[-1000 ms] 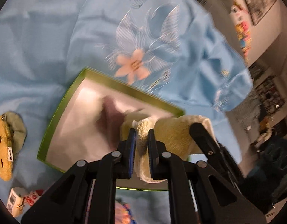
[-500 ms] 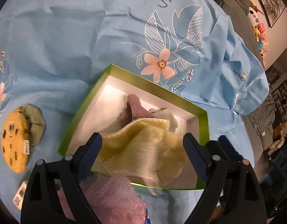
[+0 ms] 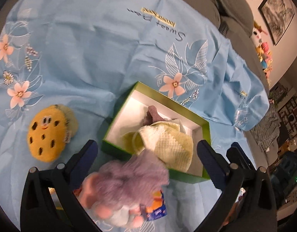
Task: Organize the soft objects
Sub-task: 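Close both grippers on the purple mesh puff atop the elephant plush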
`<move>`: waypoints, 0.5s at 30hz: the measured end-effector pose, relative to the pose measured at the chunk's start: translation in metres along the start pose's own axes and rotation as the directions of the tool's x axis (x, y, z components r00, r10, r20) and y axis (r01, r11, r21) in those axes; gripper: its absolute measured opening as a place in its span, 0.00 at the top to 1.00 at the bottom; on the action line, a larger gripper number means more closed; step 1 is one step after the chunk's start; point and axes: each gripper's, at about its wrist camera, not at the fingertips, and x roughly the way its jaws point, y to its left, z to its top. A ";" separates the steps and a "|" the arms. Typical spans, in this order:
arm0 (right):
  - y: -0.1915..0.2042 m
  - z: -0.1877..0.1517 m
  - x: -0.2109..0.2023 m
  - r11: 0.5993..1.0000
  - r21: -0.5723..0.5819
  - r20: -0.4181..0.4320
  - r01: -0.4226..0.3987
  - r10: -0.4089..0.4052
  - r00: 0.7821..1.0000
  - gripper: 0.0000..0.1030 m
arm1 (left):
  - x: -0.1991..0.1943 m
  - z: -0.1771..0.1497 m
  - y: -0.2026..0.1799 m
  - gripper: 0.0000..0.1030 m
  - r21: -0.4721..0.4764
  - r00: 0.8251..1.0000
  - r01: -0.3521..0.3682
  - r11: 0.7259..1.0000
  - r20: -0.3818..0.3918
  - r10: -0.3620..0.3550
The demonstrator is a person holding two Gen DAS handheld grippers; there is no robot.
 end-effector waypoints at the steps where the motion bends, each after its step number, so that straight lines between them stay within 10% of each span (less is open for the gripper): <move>1: 0.003 -0.001 -0.002 1.000 -0.004 -0.002 -0.020 0.020 1.000 0.29 | -0.008 -0.007 0.007 0.01 0.001 1.000 0.006 1.000 0.016 -0.006; 15: 0.031 -0.032 0.022 0.979 0.070 -0.134 -0.193 0.201 0.970 0.29 | 0.016 -0.056 0.066 0.01 -0.176 0.965 0.240 0.955 -0.062 -0.254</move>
